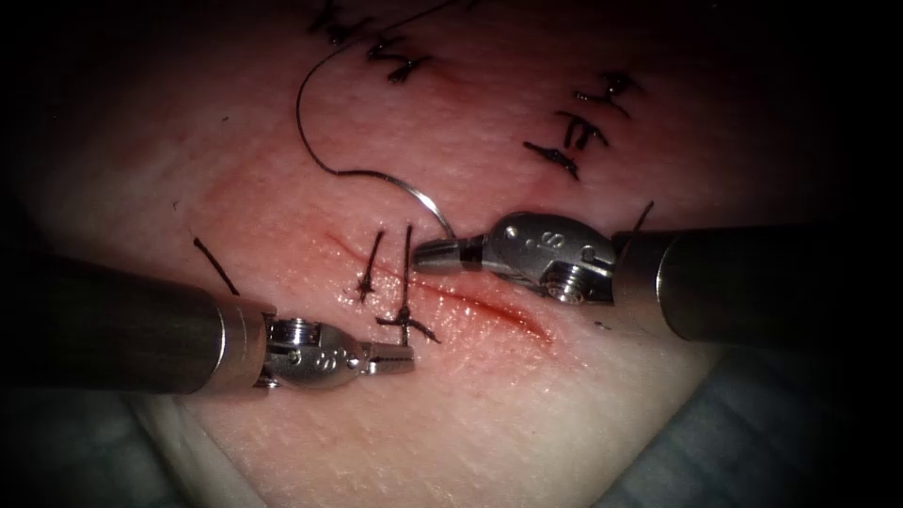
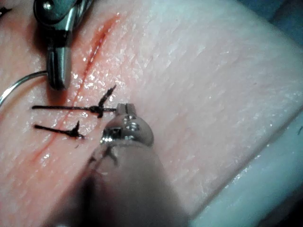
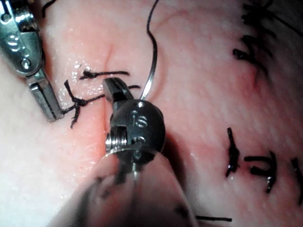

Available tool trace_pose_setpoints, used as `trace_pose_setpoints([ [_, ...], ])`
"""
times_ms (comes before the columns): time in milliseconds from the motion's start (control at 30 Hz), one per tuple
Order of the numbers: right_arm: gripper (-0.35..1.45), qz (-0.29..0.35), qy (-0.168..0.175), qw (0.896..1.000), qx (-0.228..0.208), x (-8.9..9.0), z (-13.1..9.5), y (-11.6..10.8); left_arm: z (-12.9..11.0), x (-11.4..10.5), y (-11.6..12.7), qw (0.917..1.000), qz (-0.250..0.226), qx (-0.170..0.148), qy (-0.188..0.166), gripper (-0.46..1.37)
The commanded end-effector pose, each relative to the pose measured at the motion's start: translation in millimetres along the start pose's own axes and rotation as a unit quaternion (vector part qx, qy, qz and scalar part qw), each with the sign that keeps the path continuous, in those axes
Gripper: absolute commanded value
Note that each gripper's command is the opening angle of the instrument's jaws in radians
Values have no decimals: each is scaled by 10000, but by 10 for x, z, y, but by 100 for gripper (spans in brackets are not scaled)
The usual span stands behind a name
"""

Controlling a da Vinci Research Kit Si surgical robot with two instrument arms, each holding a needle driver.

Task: Wound Closure
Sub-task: Throw the needle through the top half of the cut with the right needle driver

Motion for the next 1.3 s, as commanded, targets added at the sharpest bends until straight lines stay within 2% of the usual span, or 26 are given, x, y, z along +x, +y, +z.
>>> trace_pose_setpoints([
  [33, -35, 2, 1, 10000, -25, 1, 0, -1, -1, 1, -1, 10000, -6, -19, -3, -35],
  [167, -35, 16, 4, 10000, -29, 6, 1, -4, -3, 2, -1, 10000, -38, -24, -2, -35],
  [233, 18, 46, -37, 9998, -165, 13, 3, -7, -4, 1, -1, 10000, -36, -27, -1, -35],
  [267, 38, 61, -56, 9997, -227, 16, 4, -8, -4, 1, -1, 10000, -35, -27, -1, -35],
  [300, 77, 7, -104, 9993, -355, 22, 5, -9, -5, 1, -1, 10000, -34, -29, -1, -35],
  [367, 111, -88, -215, 9980, -580, 35, 6, -12, -5, 0, -1, 10000, -32, -31, 0, -35],
  [433, 120, -252, -304, 9963, -768, 46, 8, -15, -6, 0, -1, 10000, -31, -31, 0, -35],
  [567, 123, -482, -333, 9932, -1007, 59, 11, -18, -7, -1, -1, 10000, -28, -35, 1, -35],
  [867, 114, -923, -645, 9844, -1349, 63, 11, -13, -8, -1, -1, 10000, -26, -39, 3, -35],
  [1067, 115, -1294, -1041, 9708, -1728, 68, 15, -7, -8, -1, -1, 10000, -26, -38, 3, -35],
  [1300, 114, -1385, -1584, 9553, -2078, 66, 29, -4, -7, -1, -1, 10000, -27, -36, 2, -35],
])
